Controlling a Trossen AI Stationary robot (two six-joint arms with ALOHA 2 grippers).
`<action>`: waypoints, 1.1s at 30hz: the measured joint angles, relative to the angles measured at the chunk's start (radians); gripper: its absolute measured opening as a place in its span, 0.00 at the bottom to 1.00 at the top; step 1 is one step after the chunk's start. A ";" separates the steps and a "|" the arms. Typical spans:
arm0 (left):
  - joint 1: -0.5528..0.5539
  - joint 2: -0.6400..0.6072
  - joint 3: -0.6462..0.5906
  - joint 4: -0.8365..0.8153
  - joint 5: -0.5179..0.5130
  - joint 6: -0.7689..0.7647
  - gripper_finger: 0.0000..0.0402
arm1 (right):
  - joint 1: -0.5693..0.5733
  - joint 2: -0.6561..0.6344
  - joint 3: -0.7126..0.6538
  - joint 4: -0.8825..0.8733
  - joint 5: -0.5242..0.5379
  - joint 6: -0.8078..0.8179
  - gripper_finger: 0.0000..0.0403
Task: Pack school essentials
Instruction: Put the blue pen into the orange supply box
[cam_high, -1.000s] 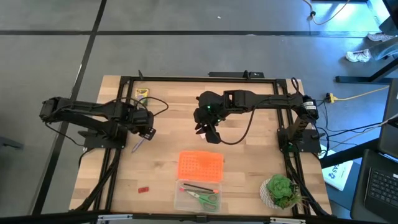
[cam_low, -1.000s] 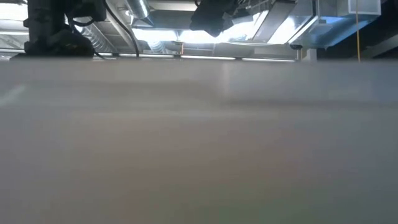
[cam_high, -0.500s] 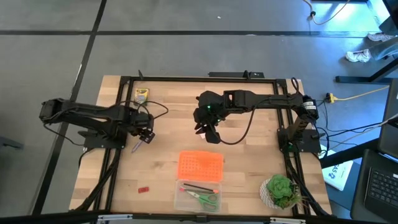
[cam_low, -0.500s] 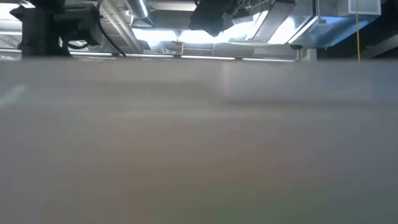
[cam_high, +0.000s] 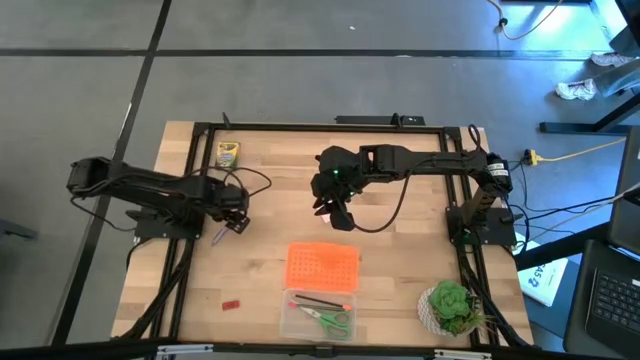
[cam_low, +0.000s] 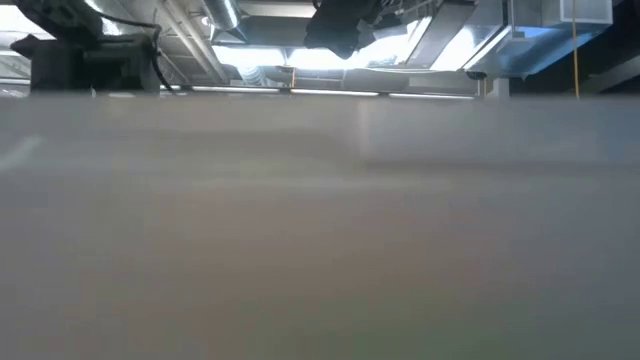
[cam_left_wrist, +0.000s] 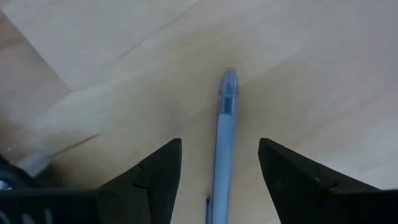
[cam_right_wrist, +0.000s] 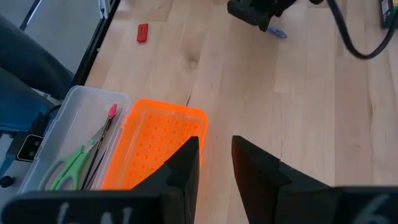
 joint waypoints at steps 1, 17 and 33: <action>0.000 0.014 0.000 0.008 0.000 0.002 0.52 | 0.000 0.000 0.000 0.000 0.000 -0.001 0.24; -0.002 0.137 0.005 0.053 0.015 0.032 0.50 | 0.000 0.000 0.000 0.000 0.000 -0.001 0.24; -0.002 0.138 0.003 0.042 0.013 0.025 0.32 | 0.000 0.000 0.000 0.000 0.000 0.000 0.24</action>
